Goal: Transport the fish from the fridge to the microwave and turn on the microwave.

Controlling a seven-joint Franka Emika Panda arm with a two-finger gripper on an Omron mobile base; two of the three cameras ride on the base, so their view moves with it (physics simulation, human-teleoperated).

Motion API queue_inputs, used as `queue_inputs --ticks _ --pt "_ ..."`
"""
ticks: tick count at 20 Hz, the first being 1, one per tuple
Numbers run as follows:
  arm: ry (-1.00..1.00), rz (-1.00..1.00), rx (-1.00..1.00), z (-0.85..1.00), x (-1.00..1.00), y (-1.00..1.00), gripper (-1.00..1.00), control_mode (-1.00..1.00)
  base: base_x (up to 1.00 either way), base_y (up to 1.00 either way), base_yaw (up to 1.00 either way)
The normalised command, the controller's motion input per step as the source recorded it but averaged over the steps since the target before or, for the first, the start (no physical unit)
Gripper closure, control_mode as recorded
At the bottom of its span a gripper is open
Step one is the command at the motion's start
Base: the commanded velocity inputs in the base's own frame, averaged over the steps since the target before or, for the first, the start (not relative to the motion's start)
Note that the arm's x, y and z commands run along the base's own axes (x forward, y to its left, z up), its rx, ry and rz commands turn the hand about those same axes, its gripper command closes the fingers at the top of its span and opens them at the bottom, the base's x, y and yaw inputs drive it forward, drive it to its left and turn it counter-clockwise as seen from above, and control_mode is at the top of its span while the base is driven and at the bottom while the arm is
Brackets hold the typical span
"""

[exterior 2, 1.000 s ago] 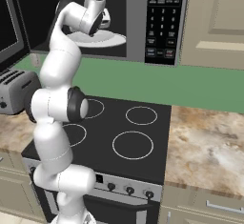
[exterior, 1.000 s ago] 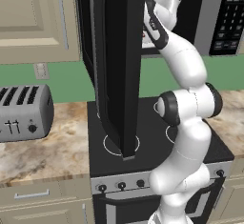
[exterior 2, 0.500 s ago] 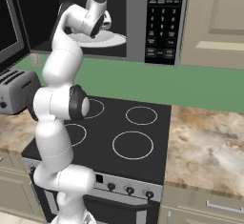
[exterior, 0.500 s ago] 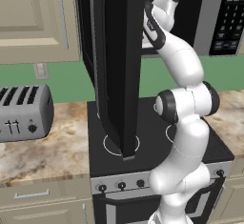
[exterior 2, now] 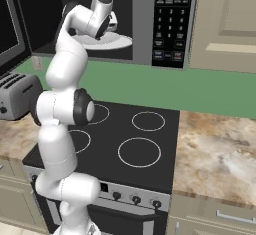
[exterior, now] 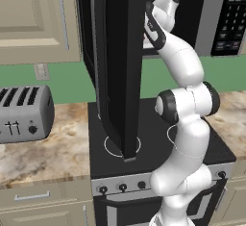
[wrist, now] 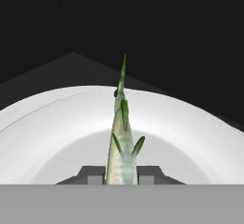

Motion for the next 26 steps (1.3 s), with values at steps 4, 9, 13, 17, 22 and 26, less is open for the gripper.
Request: queue_inputs --ticks 4,9,13,17,22,26 --pt "0.01 0.00 0.00 -0.06 0.05 0.00 1.00 -1.00 0.00 0.00 0.00" --pt "0.01 0.00 0.00 -0.02 0.00 0.00 -1.00 -1.00 0.00 0.00 0.00" --pt "0.00 0.00 0.00 0.00 -0.02 0.00 -1.00 -1.00 0.00 0.00 0.00" --pt "0.00 0.00 0.00 0.01 -0.12 -0.02 -1.00 -1.00 0.00 0.00 0.00" --pt "-0.09 0.00 0.00 0.06 -0.24 -0.02 -1.00 -1.00 0.00 0.00 0.00" --pt "-0.12 0.00 0.00 0.01 -0.38 -0.04 -1.00 -1.00 0.00 0.00 0.00"
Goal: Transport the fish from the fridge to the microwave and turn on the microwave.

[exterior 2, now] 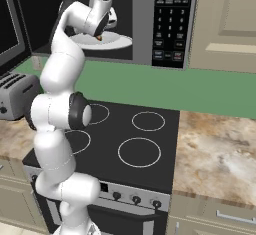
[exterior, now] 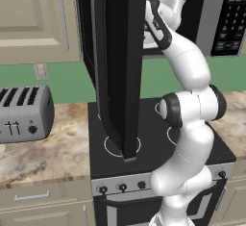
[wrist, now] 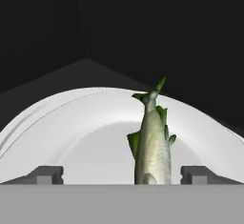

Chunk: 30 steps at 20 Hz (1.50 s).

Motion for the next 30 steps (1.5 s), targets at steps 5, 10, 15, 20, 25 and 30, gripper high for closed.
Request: queue_inputs --ticks 5,10,15,20,25,30 --pt "-0.16 0.00 0.00 0.00 -0.54 -0.01 -1.00 -1.00 0.00 0.00 0.00" --pt "-0.15 0.00 0.00 0.00 -0.60 0.00 -1.00 -1.00 0.00 0.00 0.00" --pt "-0.01 0.00 0.04 0.04 -0.65 0.00 -1.00 -1.00 0.00 0.00 0.00" --pt "0.00 0.00 0.05 0.08 -0.63 0.00 -1.00 -1.00 0.00 0.00 0.00" --pt "0.00 0.00 0.07 0.11 -0.66 0.01 -1.00 -1.00 0.00 0.00 0.00" --pt "0.00 -0.06 0.06 0.04 -0.70 0.04 -1.00 -1.00 0.00 0.00 0.00"
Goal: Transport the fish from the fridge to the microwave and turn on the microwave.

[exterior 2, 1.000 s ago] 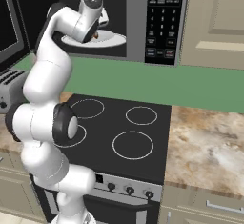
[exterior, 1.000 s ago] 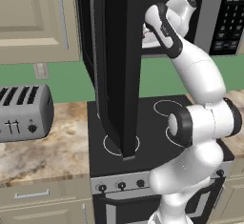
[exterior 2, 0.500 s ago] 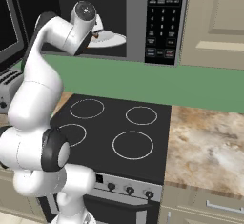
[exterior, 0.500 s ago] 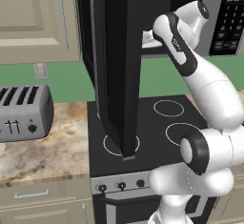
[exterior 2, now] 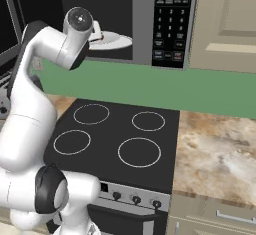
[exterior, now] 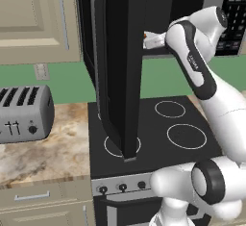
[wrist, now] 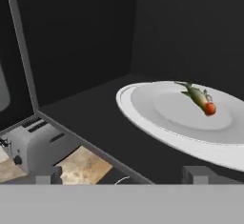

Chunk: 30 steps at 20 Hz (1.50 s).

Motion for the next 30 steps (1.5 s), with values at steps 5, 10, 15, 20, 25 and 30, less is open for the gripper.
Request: queue_inputs --ticks 5,10,15,20,25,30 --pt "0.00 -0.11 0.09 0.03 -0.68 0.03 -1.00 -1.00 0.00 0.00 0.00" --pt "0.04 -0.14 0.10 0.01 -0.69 0.00 -1.00 -1.00 0.00 0.00 0.00" --pt "0.16 -0.08 0.09 0.00 -0.64 0.00 -1.00 -1.00 0.00 0.00 0.00" --pt "0.21 -0.04 0.12 0.00 -0.57 0.00 -1.00 -1.00 0.00 0.00 0.00" --pt "0.14 0.00 0.14 0.00 -0.62 0.00 -1.00 -1.00 0.00 0.00 0.00" --pt "0.00 0.00 0.11 -0.01 -0.68 0.00 -1.00 -1.00 0.00 0.00 0.00"
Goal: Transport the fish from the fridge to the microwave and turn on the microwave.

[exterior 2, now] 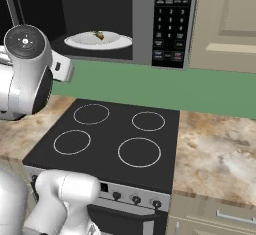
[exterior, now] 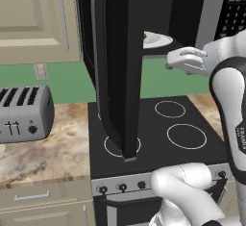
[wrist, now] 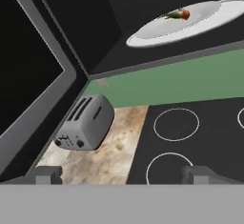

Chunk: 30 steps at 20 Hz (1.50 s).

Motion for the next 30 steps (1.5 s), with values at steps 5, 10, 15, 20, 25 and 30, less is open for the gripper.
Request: queue_inputs --ticks 5,10,15,20,25,30 --pt "0.02 -0.02 0.19 0.00 -0.58 0.00 -1.00 -1.00 0.00 0.00 0.00" --pt "0.10 0.00 0.25 0.00 -0.53 0.00 -1.00 -1.00 0.00 0.00 0.00" --pt "0.07 0.02 0.18 0.00 -0.54 0.01 -1.00 -1.00 0.00 0.00 0.00" --pt "0.05 0.14 0.11 0.00 -0.53 0.07 -1.00 -1.00 0.00 0.00 0.00" --pt "0.02 0.25 0.06 0.00 -0.55 0.08 -1.00 -1.00 0.00 0.00 0.00" --pt "0.00 0.25 0.01 0.00 -0.56 0.12 -1.00 -1.00 0.00 0.00 0.00"
